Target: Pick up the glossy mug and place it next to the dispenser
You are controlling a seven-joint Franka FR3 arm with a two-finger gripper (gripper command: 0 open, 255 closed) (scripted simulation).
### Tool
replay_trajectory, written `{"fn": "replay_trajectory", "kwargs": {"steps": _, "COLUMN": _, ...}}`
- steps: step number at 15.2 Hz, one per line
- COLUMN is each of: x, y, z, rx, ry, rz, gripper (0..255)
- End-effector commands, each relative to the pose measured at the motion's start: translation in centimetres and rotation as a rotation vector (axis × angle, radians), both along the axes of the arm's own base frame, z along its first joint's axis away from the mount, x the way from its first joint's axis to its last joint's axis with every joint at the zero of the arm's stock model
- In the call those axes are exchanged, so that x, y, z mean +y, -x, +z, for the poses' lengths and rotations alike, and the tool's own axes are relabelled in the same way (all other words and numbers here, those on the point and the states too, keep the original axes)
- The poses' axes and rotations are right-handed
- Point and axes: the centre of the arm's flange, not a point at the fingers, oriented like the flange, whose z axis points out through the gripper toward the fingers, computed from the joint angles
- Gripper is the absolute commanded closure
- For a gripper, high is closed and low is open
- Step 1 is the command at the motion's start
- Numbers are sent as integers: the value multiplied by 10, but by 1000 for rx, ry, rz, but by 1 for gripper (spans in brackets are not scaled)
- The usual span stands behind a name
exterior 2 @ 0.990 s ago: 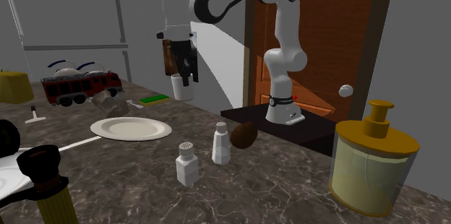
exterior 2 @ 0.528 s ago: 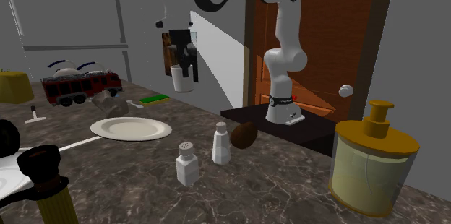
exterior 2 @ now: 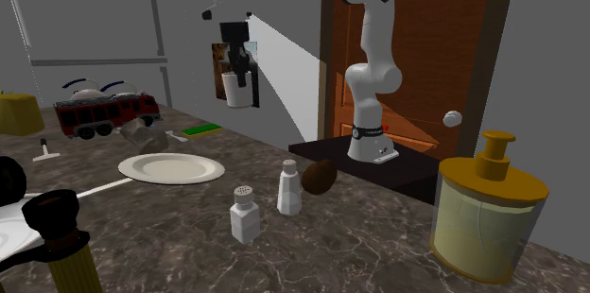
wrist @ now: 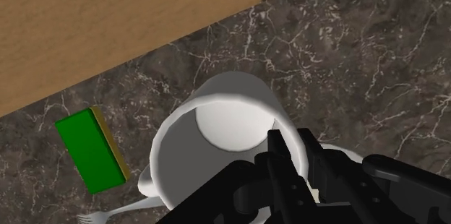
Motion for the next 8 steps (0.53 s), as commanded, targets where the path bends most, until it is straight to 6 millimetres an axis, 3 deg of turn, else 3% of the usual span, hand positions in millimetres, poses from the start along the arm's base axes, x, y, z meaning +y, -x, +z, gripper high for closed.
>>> {"fn": "replay_trajectory", "kwargs": {"steps": 1, "x": -1, "y": 0, "z": 11, "rx": 0, "ry": 0, "rz": 0, "gripper": 255}}
{"fn": "replay_trajectory", "kwargs": {"steps": 8, "x": -1, "y": 0, "z": 48, "rx": 0, "ry": 0, "rz": 0, "gripper": 255}}
